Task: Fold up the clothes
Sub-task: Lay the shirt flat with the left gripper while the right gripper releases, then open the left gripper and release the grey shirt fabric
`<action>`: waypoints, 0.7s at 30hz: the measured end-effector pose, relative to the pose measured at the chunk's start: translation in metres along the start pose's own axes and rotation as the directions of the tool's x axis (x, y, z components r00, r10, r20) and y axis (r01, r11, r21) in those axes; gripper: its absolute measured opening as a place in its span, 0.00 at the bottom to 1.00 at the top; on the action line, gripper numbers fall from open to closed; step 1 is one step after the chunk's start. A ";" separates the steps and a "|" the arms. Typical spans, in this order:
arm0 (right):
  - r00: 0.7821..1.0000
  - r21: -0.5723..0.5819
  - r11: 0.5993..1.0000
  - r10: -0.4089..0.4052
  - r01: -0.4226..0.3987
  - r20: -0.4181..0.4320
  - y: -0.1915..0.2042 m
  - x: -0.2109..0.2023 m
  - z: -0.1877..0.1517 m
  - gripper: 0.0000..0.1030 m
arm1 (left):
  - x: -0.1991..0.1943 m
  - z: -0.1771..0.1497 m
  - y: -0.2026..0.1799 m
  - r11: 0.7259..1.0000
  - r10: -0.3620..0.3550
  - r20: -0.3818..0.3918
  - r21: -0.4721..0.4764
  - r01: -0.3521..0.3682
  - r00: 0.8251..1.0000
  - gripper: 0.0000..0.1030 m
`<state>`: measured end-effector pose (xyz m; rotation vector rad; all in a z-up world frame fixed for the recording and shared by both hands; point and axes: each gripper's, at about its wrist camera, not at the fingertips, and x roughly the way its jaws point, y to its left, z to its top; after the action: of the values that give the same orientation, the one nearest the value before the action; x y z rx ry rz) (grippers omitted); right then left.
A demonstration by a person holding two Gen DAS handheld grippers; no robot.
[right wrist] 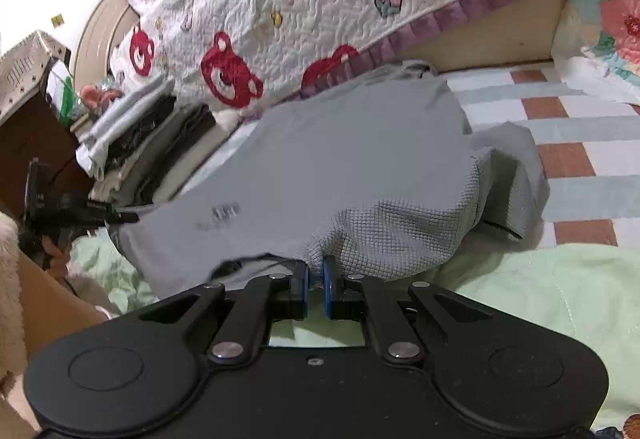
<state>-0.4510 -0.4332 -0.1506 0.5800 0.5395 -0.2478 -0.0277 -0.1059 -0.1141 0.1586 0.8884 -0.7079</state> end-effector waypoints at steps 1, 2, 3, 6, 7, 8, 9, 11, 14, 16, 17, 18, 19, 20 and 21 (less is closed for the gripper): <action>1.000 0.013 1.000 0.017 -0.017 0.002 0.000 -0.003 -0.001 0.08 | 0.000 -0.001 0.001 1.000 0.000 -0.004 -0.002 0.000 1.000 0.03; 0.999 0.027 0.999 0.038 -0.038 0.006 0.001 -0.007 -0.002 0.08 | -0.003 -0.002 0.001 1.000 0.001 -0.001 0.000 -0.001 1.000 0.03; 0.998 0.029 0.998 0.056 -0.056 0.014 0.006 -0.012 -0.001 0.08 | -0.008 -0.001 -0.001 1.000 0.004 0.007 0.006 -0.004 1.000 0.03; 0.995 0.005 0.995 0.099 -0.099 0.025 0.022 -0.025 0.005 0.08 | -0.029 0.000 -0.003 0.999 0.018 0.040 0.034 -0.020 0.999 0.03; 0.994 -0.006 0.994 0.105 -0.105 0.019 0.027 -0.028 0.007 0.08 | -0.033 -0.001 -0.003 0.998 0.031 0.041 0.046 -0.033 0.999 0.03; 0.994 -0.017 0.994 0.110 -0.110 0.012 0.031 -0.030 0.009 0.08 | -0.037 -0.003 -0.002 0.997 0.043 0.042 0.058 -0.045 0.998 0.03; 0.993 -0.021 0.993 0.116 -0.116 0.004 0.034 -0.033 0.010 0.08 | -0.041 -0.004 -0.002 0.996 0.055 0.043 0.070 -0.058 0.998 0.03; 0.992 -0.040 0.991 0.126 -0.127 -0.025 0.039 -0.035 0.006 0.08 | -0.040 -0.011 0.001 0.991 0.092 0.027 0.095 -0.095 0.995 0.03; 0.990 -0.029 0.992 0.122 -0.125 -0.073 0.035 -0.032 -0.005 0.08 | -0.031 -0.021 0.010 0.992 0.101 -0.016 0.082 -0.100 0.995 0.03; 0.989 -0.011 0.993 0.117 -0.119 -0.095 0.032 -0.030 -0.013 0.08 | -0.029 -0.025 0.012 0.992 0.098 -0.030 0.079 -0.095 0.995 0.03; 0.989 -0.008 0.993 0.114 -0.116 -0.098 0.031 -0.030 -0.016 0.08 | -0.030 -0.025 0.011 0.992 0.096 -0.031 0.085 -0.093 0.995 0.03; 0.989 -0.007 0.993 0.115 -0.117 -0.097 0.032 -0.030 -0.017 0.08 | -0.030 -0.025 0.009 0.991 0.096 -0.029 0.096 -0.093 0.995 0.03; 0.989 -0.007 0.993 0.117 -0.119 -0.095 0.033 -0.029 -0.018 0.08 | -0.030 -0.024 0.008 0.990 0.100 -0.030 0.105 -0.097 0.994 0.03; 0.988 -0.008 0.992 0.122 -0.124 -0.097 0.033 -0.028 -0.018 0.08 | -0.030 -0.024 0.006 0.988 0.105 -0.031 0.114 -0.101 0.994 0.03; 0.987 -0.009 0.992 0.126 -0.128 -0.102 0.032 -0.026 -0.019 0.08 | -0.028 -0.024 0.005 0.987 0.110 -0.041 0.118 -0.105 0.993 0.03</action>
<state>-0.4690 -0.3944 -0.1355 0.6121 0.5996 -0.0934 -0.0516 -0.0782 -0.1090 0.3258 0.8779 -0.6570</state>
